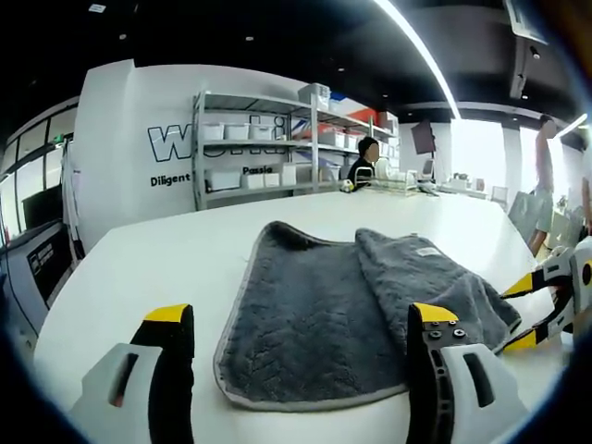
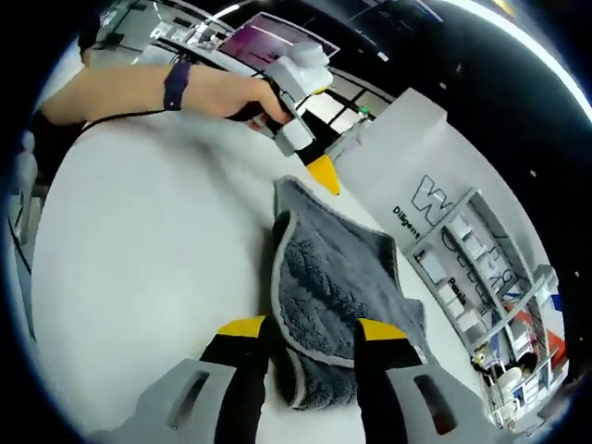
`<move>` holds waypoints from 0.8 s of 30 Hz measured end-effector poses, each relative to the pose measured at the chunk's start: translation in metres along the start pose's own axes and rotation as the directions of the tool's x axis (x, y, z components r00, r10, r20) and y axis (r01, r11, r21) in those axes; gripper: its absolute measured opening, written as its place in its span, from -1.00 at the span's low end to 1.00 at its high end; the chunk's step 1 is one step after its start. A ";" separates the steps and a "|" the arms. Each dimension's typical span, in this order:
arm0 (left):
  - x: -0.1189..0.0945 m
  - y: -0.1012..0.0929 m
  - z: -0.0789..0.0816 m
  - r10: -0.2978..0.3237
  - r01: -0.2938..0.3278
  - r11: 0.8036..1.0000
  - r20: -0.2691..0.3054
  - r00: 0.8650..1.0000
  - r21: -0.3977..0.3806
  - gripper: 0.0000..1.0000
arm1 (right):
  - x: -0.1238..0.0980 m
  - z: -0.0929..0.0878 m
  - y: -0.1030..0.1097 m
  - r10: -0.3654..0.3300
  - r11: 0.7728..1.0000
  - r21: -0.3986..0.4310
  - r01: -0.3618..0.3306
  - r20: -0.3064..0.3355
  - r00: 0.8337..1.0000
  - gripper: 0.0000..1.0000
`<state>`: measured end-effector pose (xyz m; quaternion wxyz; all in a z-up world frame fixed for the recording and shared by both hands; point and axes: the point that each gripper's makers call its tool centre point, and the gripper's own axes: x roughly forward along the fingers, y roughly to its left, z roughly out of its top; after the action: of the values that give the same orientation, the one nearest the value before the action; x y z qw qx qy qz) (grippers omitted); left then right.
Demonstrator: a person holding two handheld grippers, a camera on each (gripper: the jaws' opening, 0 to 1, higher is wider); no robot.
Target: Open the folded towel by lifting each exposed corner and separating the folded layers until the towel lies flat within the target outline without major curled edges
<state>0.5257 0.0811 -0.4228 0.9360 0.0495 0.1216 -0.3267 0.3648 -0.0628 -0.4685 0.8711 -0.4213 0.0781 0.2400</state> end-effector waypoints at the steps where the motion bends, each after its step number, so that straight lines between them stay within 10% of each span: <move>1: 0.000 0.000 0.000 0.000 0.000 1.000 0.000 1.000 0.000 0.89 | -0.001 0.002 0.000 -0.001 1.000 -0.010 0.002 0.015 1.000 -0.55; 15: 0.000 0.003 -0.001 0.004 -0.004 1.000 -0.006 1.000 -0.002 0.88 | -0.001 -0.001 0.003 0.035 0.999 0.009 -0.035 0.039 0.999 -1.00; 24: 0.000 0.004 -0.002 0.008 -0.008 1.000 -0.003 1.000 -0.010 0.87 | -0.014 -0.006 -0.031 -0.095 0.995 0.044 0.093 0.040 0.995 -1.00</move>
<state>0.5283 0.0844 -0.4245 0.9373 0.0459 0.1245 -0.3223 0.3678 -0.0894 -0.4455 0.8916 -0.4008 0.0449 0.2059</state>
